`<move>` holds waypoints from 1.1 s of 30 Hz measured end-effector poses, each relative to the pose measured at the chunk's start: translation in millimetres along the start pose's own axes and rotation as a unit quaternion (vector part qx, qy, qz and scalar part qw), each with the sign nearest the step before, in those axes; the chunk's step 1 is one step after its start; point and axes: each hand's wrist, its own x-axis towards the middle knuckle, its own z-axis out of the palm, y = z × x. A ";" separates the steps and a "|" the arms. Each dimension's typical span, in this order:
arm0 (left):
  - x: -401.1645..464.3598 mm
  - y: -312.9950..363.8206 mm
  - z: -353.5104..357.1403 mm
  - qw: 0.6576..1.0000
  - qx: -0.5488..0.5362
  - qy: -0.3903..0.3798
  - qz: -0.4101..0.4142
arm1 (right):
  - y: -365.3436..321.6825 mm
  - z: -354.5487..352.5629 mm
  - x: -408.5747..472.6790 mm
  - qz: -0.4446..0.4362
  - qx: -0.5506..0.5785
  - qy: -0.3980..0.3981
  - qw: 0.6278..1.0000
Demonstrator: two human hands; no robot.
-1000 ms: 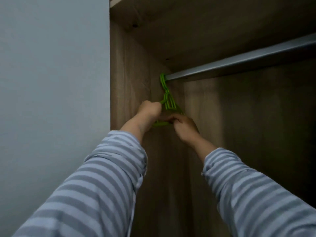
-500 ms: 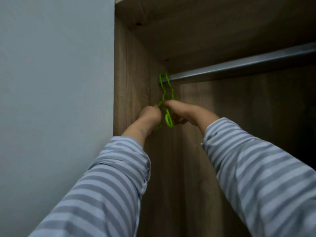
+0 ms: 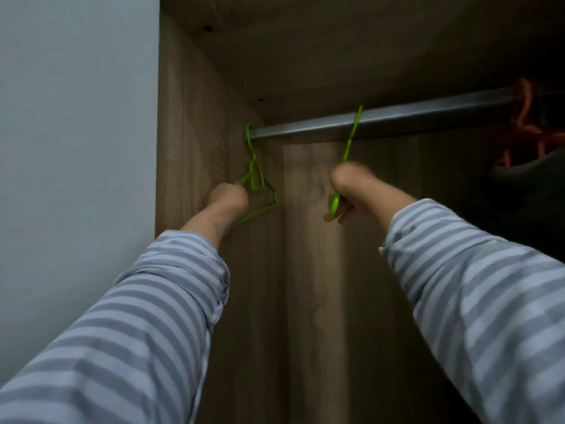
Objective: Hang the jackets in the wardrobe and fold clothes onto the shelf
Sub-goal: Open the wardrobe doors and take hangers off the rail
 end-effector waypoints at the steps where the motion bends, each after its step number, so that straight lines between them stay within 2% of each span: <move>1: -1.6 2.0 -0.2 1.000 0.001 0.001 -0.001 | 5.3 -8.3 -1.5 0.006 -0.006 0.013 1.000; 4: -8.1 8.8 1.8 1.000 0.006 0.009 0.009 | 19.1 -30.2 -8.8 0.008 -0.019 0.070 0.997; 7: -13.9 11.7 6.3 0.999 0.004 0.018 0.037 | 32.3 -40.9 -14.3 0.006 -0.088 0.112 0.990; 14: -19.9 22.3 9.4 0.995 -0.025 0.046 0.083 | 48.3 -47.0 -15.4 0.025 -0.180 0.111 0.977; 25: -75.3 -7.0 18.5 0.996 0.019 0.061 0.056 | 88.3 -26.1 -34.9 -0.010 -0.072 0.162 0.984; 33: -169.6 -7.4 20.0 0.993 0.048 0.110 -0.004 | 115.1 -15.5 -68.6 -0.123 0.062 0.199 0.970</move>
